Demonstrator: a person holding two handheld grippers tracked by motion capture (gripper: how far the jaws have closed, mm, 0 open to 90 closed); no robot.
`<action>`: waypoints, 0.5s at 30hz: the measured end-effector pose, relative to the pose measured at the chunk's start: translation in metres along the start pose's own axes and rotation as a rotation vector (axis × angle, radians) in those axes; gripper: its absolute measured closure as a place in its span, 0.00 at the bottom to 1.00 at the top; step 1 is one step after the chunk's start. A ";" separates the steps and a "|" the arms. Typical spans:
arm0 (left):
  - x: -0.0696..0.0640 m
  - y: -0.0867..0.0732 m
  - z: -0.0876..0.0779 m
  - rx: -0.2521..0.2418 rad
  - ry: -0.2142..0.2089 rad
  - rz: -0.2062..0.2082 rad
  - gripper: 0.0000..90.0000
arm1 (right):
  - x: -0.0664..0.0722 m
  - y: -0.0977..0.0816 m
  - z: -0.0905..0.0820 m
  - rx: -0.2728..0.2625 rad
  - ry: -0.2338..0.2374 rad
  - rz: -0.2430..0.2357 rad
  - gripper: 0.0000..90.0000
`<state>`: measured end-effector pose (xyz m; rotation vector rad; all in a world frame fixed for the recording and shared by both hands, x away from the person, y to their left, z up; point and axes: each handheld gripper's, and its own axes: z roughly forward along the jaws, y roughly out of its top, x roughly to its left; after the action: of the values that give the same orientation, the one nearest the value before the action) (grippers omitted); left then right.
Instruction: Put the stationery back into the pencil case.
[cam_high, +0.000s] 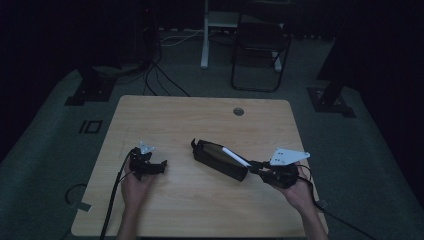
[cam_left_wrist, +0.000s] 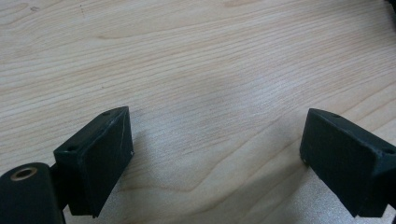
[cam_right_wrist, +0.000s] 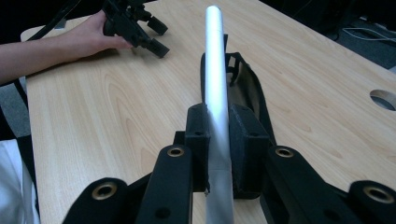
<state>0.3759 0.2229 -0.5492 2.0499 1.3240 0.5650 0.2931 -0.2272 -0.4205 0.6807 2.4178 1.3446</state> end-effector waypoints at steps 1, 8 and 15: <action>0.000 0.000 0.000 0.000 0.000 0.000 0.11 | -0.001 0.001 -0.001 0.000 -0.001 0.001 0.88; 0.000 0.000 0.000 0.000 0.000 0.000 0.11 | -0.004 0.005 -0.003 -0.003 -0.010 -0.001 0.88; 0.000 0.000 0.000 0.000 0.000 0.000 0.11 | -0.007 0.008 -0.004 -0.001 -0.016 -0.002 0.88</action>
<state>0.3759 0.2229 -0.5492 2.0502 1.3239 0.5649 0.2987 -0.2302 -0.4115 0.6863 2.4044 1.3340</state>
